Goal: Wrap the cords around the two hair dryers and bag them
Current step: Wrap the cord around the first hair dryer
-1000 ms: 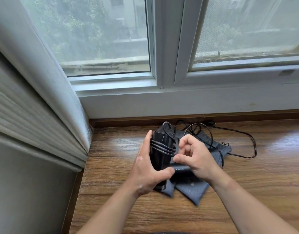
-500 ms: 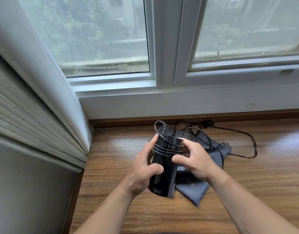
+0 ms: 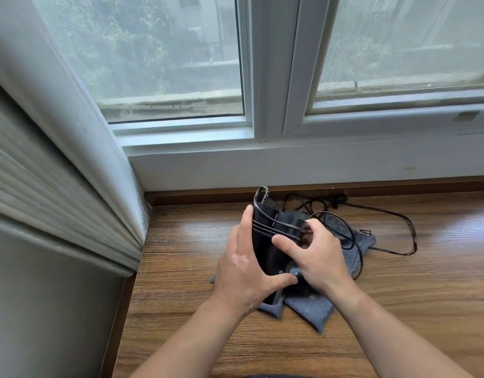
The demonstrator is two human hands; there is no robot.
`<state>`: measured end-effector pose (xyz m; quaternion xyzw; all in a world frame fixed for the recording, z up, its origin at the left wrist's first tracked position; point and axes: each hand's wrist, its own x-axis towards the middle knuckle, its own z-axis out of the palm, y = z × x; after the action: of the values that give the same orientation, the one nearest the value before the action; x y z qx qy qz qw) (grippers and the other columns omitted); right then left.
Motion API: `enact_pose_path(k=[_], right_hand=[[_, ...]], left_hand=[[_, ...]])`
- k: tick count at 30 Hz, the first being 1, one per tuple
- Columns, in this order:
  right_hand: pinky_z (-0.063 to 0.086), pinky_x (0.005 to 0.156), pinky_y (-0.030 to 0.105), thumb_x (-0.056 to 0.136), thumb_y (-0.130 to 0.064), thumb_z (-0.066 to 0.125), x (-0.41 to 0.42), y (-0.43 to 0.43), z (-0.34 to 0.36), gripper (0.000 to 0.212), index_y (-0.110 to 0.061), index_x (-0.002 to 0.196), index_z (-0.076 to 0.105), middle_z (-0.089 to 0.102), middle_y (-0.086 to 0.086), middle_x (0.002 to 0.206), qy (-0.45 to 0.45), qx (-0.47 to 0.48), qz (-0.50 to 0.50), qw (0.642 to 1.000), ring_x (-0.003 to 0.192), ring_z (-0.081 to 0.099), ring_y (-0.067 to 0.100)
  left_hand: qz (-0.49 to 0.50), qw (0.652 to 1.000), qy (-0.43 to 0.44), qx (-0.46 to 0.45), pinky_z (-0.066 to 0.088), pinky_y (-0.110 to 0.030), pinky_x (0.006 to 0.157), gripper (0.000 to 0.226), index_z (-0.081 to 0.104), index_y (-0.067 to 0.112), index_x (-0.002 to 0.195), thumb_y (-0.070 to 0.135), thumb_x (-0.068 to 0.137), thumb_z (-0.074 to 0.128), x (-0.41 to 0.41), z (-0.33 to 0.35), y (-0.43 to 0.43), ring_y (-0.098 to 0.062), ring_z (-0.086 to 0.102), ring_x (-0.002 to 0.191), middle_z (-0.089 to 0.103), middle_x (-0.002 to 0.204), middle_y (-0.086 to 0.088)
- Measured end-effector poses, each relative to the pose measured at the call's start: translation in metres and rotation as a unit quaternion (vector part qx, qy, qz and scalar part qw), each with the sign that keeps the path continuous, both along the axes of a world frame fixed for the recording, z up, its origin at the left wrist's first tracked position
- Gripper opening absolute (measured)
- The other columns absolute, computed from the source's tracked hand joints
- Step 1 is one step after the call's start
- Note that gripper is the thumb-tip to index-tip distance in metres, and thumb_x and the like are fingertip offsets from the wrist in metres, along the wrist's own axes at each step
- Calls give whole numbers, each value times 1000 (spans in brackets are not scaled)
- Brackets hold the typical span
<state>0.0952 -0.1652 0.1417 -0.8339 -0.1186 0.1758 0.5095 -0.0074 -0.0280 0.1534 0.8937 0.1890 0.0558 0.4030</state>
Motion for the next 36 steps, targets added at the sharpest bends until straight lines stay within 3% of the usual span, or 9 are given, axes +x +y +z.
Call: enact_pose_path(k=[4,8,10,13,18,23,28,34,36], right_hand=[[56,88,28,71,-46,85,13,-15,1,53,-31,119,66,78,-16,104,29,54,123,991,96,73,2],[45,51,20,79,-28,84,15,-19,3,38,-24,113,69,75,-3,87,120,149,140,972,59,61,9],[52,58,17,82,-14,84,11,-14,1,29,-20,108,71,79,-2,91,113,155,96,977,71,71,6],[62,82,34,79,-27,86,1,-7,-5,27,-23,102,73,81,-6,95,71,103,29,992,91,77,12],[62,80,40,58,-65,85,-11,-2,-2,56,-31,99,67,79,-12,89,22,32,4,999,82,75,4],[55,84,28,71,-48,83,4,-11,12,56,-34,123,66,77,-14,108,19,74,167,983,93,72,-1],[59,94,43,72,-41,85,-2,-3,12,48,-27,116,72,79,-9,107,25,117,104,987,102,75,9],[54,86,18,66,-41,92,-23,11,12,48,-32,109,73,78,-20,97,-39,69,25,997,93,71,-6],[51,69,15,68,-39,92,-15,7,13,50,-35,113,72,77,-19,92,-38,61,67,995,68,66,-4]], left_hand=[[7,999,-17,-48,44,-26,113,137,6,43,162,54,55,91,-3,-4,11,-2,47,135,47,148,14],[0,996,-11,-94,43,-28,116,134,12,42,162,52,55,91,-2,-7,18,-3,44,141,45,153,16],[-1,996,12,-91,38,-10,107,133,8,42,163,53,58,89,0,-8,19,-2,43,136,38,150,16],[-11,998,46,-41,38,-6,100,140,-6,34,164,63,60,82,2,-10,13,-9,42,132,26,143,12],[25,999,42,-8,47,-31,110,143,-9,32,162,59,58,85,1,-15,-1,-12,42,134,27,147,7],[16,992,33,-123,45,-33,115,133,8,44,161,46,57,90,-6,-10,12,-6,48,137,48,149,14],[-4,988,60,-140,54,-33,104,117,17,46,157,42,60,82,-1,-5,13,-9,62,122,64,130,17],[60,996,3,-68,50,-25,103,116,26,32,156,64,56,76,1,-4,-3,-6,58,122,58,136,12],[72,993,-5,-96,53,-23,96,103,34,37,149,58,58,79,-2,-2,3,-3,64,114,67,124,16]])
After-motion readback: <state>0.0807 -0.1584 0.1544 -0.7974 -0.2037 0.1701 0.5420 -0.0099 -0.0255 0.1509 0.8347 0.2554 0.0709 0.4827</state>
